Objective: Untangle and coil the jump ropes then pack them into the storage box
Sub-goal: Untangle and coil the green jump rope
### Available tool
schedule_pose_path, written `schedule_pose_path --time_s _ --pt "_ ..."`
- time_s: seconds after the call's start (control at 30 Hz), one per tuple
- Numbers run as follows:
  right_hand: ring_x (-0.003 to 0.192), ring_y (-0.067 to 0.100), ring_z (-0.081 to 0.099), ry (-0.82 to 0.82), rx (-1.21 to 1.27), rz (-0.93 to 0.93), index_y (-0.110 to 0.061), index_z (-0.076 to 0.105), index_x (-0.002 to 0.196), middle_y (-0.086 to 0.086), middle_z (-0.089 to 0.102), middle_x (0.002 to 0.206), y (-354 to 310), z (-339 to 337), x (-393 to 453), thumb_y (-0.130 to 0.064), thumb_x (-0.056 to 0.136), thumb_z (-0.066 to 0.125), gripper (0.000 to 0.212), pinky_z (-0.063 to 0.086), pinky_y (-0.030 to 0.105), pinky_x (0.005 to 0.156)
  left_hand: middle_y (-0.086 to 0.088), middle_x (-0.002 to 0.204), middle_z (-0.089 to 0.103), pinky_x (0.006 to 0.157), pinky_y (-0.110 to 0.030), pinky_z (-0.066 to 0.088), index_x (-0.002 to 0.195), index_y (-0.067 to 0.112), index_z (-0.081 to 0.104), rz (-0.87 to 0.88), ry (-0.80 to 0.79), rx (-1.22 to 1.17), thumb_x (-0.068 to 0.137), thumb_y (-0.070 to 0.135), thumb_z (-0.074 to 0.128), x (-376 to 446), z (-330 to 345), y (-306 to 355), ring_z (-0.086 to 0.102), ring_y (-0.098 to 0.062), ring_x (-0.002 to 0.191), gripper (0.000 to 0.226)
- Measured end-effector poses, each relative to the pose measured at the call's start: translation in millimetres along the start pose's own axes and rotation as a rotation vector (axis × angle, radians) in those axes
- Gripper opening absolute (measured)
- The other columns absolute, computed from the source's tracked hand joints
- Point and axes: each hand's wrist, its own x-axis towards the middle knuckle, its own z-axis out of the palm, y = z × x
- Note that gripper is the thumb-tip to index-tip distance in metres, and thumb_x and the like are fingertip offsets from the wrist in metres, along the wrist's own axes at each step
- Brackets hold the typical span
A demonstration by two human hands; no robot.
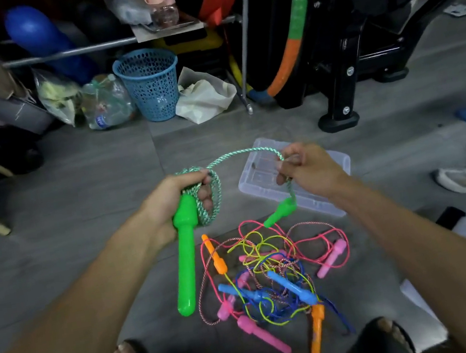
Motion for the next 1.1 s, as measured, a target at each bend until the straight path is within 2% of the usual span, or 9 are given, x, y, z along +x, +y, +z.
schedule_pose_path --time_s 0.17,0.27,0.37,0.47,0.57,0.67,0.77,1.0,1.1 --pt "0.041 0.012 0.046 0.067 0.033 0.007 -0.021 0.055 0.073 0.004 0.05 0.054 1.7 10.8 1.1 -0.012 0.092 0.056 0.021 0.042 0.024 0.045 0.002 0.048 0.039 0.043 -0.021 0.038 0.069 0.009 0.06 0.014 -0.346 -0.086 0.072 0.018 0.061 -14.3 8.5 1.3 0.039 -0.011 0.04 0.01" --pt "0.058 0.013 0.055 0.046 -0.288 -0.09 -0.023 0.066 0.07 -0.003 0.061 0.062 7.7 28.0 3.3 -0.016 0.086 0.062 0.018 0.038 0.023 0.059 0.001 0.05 0.045 0.047 -0.022 0.043 0.077 0.007 0.068 -0.003 -0.458 -0.145 0.064 0.018 0.075 -17.7 7.9 -5.7 0.046 -0.012 0.043 0.019" --pt "0.071 0.009 0.055 -0.099 -0.43 -0.139 -0.012 0.075 0.085 0.0 0.065 0.076 10.9 50.4 -4.5 -0.02 0.086 0.063 0.014 0.032 0.019 0.062 0.003 0.054 0.05 0.052 -0.02 0.05 0.096 0.009 0.074 0.035 -0.297 -0.22 0.07 0.016 0.067 -18.7 10.1 -8.4 0.053 -0.01 0.049 0.028" --pt "0.059 0.003 0.052 -0.341 -0.249 -0.164 -0.012 0.076 0.088 0.0 0.065 0.064 8.4 67.5 -15.7 -0.02 0.088 0.063 0.015 0.039 0.021 0.057 0.006 0.062 0.057 0.058 -0.019 0.052 0.119 0.012 0.06 0.151 -0.081 -0.27 0.084 0.013 0.051 -13.3 4.8 -1.6 0.061 -0.007 0.06 0.037" --pt "0.048 -0.005 0.049 -0.496 -0.082 -0.145 -0.012 0.068 0.114 -0.016 0.06 0.051 1.1 78.2 -22.8 -0.008 0.092 0.056 0.026 0.041 0.013 0.053 0.007 0.069 0.068 0.056 -0.019 0.054 0.112 0.014 0.059 0.205 0.077 -0.278 0.093 0.007 0.047 -10.3 -6.0 9.2 0.067 -0.004 0.066 0.023" --pt "0.056 -0.003 0.05 -0.627 -0.051 -0.126 -0.011 0.061 0.123 -0.015 0.063 0.068 -3.1 81.2 -27.9 -0.002 0.091 0.055 0.034 0.043 0.013 0.056 -0.002 0.079 0.073 0.05 -0.015 0.05 0.102 0.002 0.065 0.2 0.252 0.089 0.089 0.0 0.055 -8.0 -13.9 11.0 0.067 -0.002 0.061 0.016" --pt "0.058 0.008 0.052 -0.659 -0.111 -0.164 -0.013 0.07 0.089 0.002 0.063 0.068 -5.5 79.1 -31.9 -0.008 0.089 0.059 0.012 0.044 0.029 0.059 -0.007 0.101 0.068 0.052 -0.012 0.049 0.104 -0.007 0.062 0.25 0.365 0.472 0.086 -0.009 0.056 0.8 -21.8 4.1 0.063 0.0 0.051 0.018" --pt "0.055 0.003 0.046 -0.524 -0.136 -0.274 -0.012 0.074 0.084 0.002 0.059 0.061 -17.1 63.5 -30.2 -0.016 0.087 0.065 0.01 0.038 0.023 0.056 0.001 0.087 0.071 0.076 -0.022 0.05 0.074 0.013 0.068 0.126 0.23 0.888 0.086 -0.001 0.059 -2.3 -33.2 -3.2 0.064 -0.016 0.084 0.02" --pt "0.054 0.004 0.049 -0.492 -0.16 -0.337 -0.012 0.073 0.08 -0.003 0.062 0.062 -20.2 59.6 -30.9 -0.012 0.085 0.067 0.008 0.04 0.021 0.056 0.0 0.083 0.073 0.077 -0.025 0.051 0.078 0.018 0.069 0.083 0.142 0.984 0.085 0.01 0.065 -9.1 -24.8 -3.8 0.066 -0.018 0.079 0.011"
